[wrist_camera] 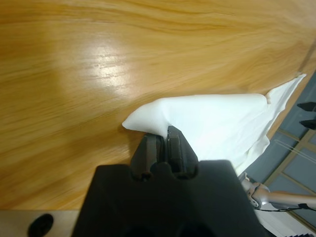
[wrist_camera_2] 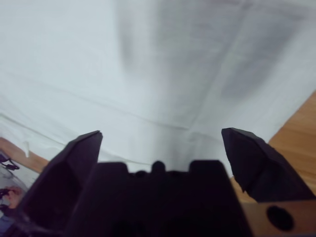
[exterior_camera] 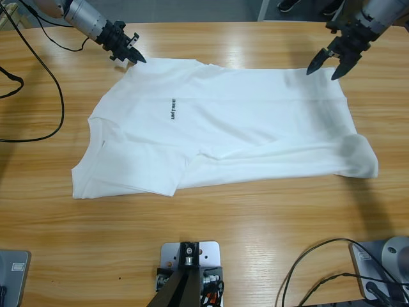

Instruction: Fold clothes

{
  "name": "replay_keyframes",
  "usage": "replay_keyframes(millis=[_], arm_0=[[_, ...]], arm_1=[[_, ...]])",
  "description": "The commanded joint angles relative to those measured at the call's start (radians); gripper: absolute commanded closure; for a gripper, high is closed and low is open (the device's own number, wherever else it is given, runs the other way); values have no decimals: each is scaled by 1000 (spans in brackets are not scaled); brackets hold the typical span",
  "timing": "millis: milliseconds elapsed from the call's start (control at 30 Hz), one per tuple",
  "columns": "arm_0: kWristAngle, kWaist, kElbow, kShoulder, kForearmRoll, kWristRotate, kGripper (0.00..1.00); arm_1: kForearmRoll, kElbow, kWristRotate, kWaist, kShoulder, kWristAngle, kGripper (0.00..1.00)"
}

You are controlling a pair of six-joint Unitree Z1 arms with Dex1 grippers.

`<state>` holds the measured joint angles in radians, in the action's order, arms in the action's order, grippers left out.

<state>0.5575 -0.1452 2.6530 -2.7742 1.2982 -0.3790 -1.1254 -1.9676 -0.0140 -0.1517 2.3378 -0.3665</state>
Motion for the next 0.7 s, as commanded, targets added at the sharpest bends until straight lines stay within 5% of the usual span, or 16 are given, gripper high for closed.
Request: replay_keyframes(millis=[33,233,467,700], arm_0=[[-18,-2,574,-47,35,20,1000],[-18,-2,574,-45,46,27,1000],[-21,-1,574,-44,57,37,1000],[-22,-1,574,-45,64,43,1000]], arm_1=[[105,73,-21,-86,-85,-5,8],[395,329,-77,-168,-179,-123,4],[481,387,-104,-211,-115,-287,0],[494,422,-109,-248,-102,-231,13]])
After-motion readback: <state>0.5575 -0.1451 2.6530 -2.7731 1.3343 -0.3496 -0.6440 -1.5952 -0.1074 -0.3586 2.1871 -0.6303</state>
